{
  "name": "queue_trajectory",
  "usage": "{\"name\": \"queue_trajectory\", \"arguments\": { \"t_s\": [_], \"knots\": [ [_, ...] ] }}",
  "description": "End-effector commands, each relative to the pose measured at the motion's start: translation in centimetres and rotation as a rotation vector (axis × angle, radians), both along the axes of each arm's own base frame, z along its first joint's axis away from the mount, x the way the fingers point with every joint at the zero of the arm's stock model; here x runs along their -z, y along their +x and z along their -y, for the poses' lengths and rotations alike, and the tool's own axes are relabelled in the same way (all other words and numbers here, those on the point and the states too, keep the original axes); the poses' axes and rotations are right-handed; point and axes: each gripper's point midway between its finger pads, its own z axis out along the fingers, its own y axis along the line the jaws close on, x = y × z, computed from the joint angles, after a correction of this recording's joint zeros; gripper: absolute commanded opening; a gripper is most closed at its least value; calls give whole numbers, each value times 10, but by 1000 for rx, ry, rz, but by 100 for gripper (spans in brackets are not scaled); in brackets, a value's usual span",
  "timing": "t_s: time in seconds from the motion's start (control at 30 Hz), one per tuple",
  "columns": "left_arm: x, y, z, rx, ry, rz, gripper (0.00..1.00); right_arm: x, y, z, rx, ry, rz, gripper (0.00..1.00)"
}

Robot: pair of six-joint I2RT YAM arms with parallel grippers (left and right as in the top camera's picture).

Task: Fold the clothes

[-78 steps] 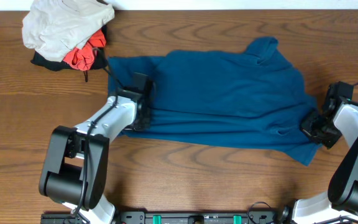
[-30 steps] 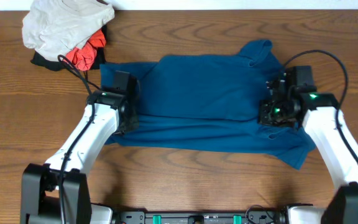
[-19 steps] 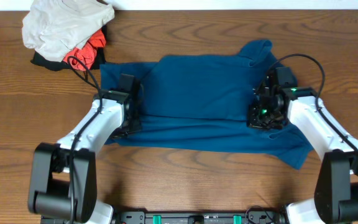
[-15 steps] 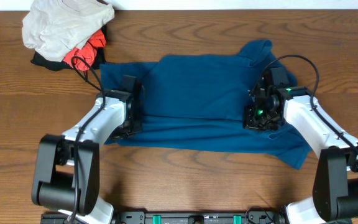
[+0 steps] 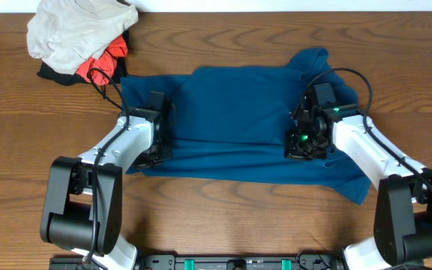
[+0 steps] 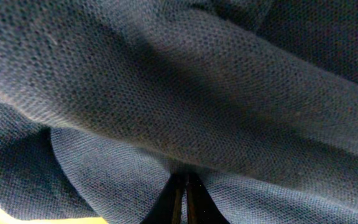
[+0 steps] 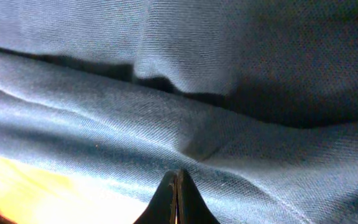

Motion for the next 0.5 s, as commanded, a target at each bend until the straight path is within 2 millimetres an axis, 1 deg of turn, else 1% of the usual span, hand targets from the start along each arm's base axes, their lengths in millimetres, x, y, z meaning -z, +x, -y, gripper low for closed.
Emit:
{"name": "queue_trajectory", "arguments": {
  "t_s": [0.0, 0.13, 0.27, 0.47],
  "knots": [
    [7, -7, -1, -9, 5, -26, 6, 10, 0, 1, 21, -26, -33, 1],
    [7, -7, -1, -9, 5, -25, 6, 26, 0, 1, 28, -35, -64, 1],
    [7, -7, -1, -9, 5, -26, 6, 41, 8, 8, 43, -83, -55, 1],
    [7, -8, -1, -9, 6, -30, 6, 43, 30, 14, 58, -119, 38, 1]
  ]
}}
